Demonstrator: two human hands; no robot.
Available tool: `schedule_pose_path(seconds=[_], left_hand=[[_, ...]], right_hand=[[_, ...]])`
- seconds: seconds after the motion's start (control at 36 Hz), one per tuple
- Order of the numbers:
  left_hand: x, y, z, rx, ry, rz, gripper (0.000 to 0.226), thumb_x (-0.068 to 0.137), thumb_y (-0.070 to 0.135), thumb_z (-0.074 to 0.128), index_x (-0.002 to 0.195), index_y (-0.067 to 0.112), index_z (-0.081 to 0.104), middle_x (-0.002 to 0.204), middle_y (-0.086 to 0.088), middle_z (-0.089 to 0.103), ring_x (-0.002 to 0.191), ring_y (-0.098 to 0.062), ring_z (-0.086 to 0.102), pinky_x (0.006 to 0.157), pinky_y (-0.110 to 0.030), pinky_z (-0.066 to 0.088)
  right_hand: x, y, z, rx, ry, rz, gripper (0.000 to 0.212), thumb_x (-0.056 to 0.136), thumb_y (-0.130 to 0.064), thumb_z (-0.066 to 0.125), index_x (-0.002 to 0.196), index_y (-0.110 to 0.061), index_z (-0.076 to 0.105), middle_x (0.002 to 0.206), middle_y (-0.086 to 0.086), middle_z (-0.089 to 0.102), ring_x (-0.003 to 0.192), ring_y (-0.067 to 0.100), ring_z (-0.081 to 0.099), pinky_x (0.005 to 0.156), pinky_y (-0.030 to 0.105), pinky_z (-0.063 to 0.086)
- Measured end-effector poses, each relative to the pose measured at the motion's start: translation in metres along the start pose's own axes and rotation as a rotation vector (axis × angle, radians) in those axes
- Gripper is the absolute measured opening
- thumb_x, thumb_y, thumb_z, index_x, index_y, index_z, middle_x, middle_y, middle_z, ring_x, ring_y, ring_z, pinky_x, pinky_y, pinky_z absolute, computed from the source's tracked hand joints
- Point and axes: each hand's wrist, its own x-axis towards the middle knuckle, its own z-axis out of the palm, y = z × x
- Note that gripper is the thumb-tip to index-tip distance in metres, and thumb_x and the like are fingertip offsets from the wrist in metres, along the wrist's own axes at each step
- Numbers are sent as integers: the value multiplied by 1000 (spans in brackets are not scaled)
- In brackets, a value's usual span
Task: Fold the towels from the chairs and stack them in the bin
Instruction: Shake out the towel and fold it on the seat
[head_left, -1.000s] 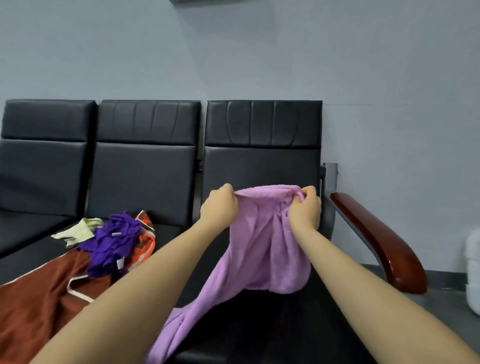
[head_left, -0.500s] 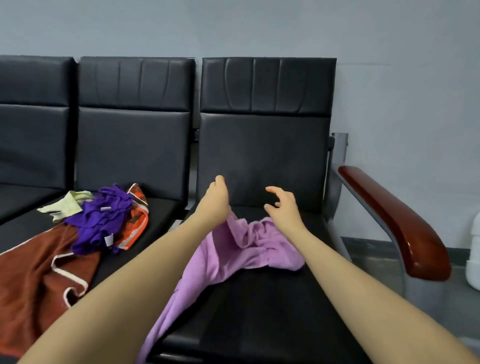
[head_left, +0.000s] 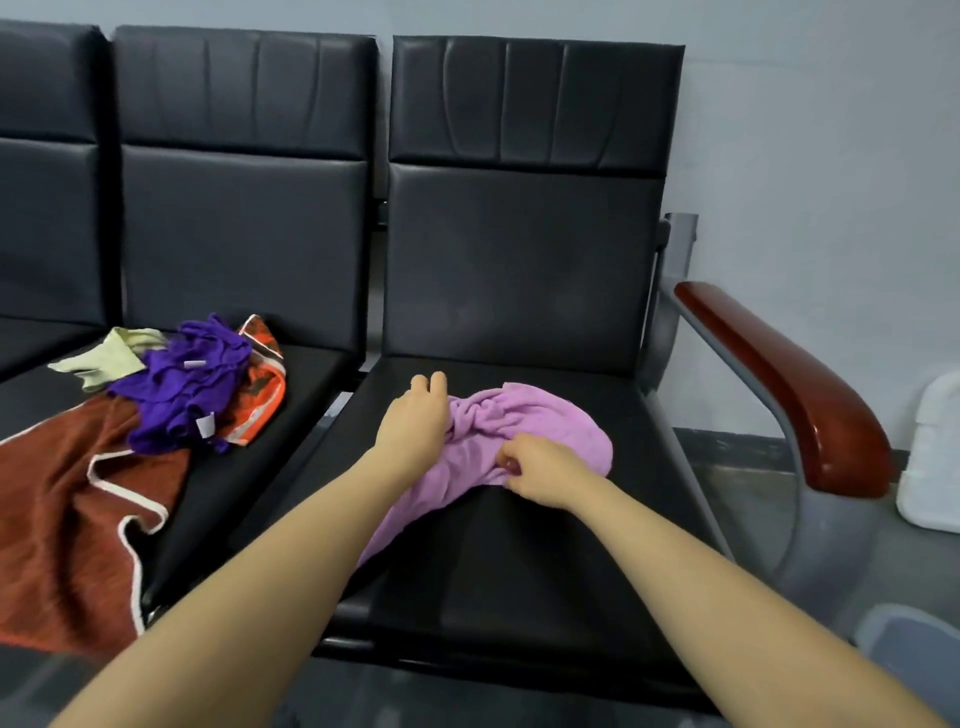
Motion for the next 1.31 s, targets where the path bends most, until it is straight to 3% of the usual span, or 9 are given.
schedule_pose_path(seconds=[0.19,0.39,0.53,0.61,0.72,0.81,0.89,1.19,1.31], left_hand=[[-19,-4,13,46,-67,-239,48,89,41,57,120,6,45,123,-11,46,109,-27,52,83,-31,40],[-25,-9,24,-108,-106,-346,57,90,49,50,127,7,42,121,-12,56,111,-30,54,87,-34,39],[-24,-9,25,-101,-84,-151,39,92,32,50,128,22,43,125,-5,52,108,-29,52,77,-32,35],[-22,-4,26,10,-100,35,30,95,29,43,121,22,57,122,-5,55,114,-26,49,84,-30,37],[-19,-4,31,64,-187,90,32,95,34,42,113,21,65,120,-3,57,117,-25,45,96,-31,35],[-17,-5,29,87,-202,93,31,94,33,45,113,18,64,119,-2,57,117,-24,45,92,-29,36],[-18,-4,24,135,-112,59,30,93,23,46,120,13,53,120,-4,55,116,-25,47,87,-29,38],[-22,-8,-8,-33,137,-76,14,95,19,39,97,11,50,94,-12,65,80,-32,55,57,-31,23],[-17,-10,-24,-179,173,-155,24,96,27,47,103,6,53,94,-15,66,91,-35,60,67,-33,36]], right_hand=[[-2,-5,12,-297,204,-26,28,98,-15,42,121,-14,56,128,5,53,115,24,52,90,34,40],[-7,-5,10,-244,412,122,36,95,-11,42,130,-13,48,111,3,64,101,26,61,84,37,36],[-11,-12,3,-238,747,171,36,47,9,78,71,-10,60,46,-4,52,37,20,41,55,30,31],[-14,-17,-1,-204,786,185,43,37,8,86,56,-12,53,37,-5,44,29,19,31,46,27,36],[-11,-14,6,-210,677,235,33,49,6,83,57,-11,56,44,-4,52,33,20,46,48,27,37],[-8,-8,13,-193,521,291,10,87,-3,56,93,-9,60,76,2,67,62,25,56,63,31,30],[-9,-7,13,-188,430,316,24,97,-11,38,115,-14,53,86,1,64,76,24,57,65,30,30],[-8,-28,-6,173,654,401,12,99,-15,35,89,-18,41,65,-4,50,63,23,45,76,36,34],[-12,-34,-20,367,722,427,10,99,-18,43,98,-12,50,78,-2,56,73,19,46,76,29,31]])
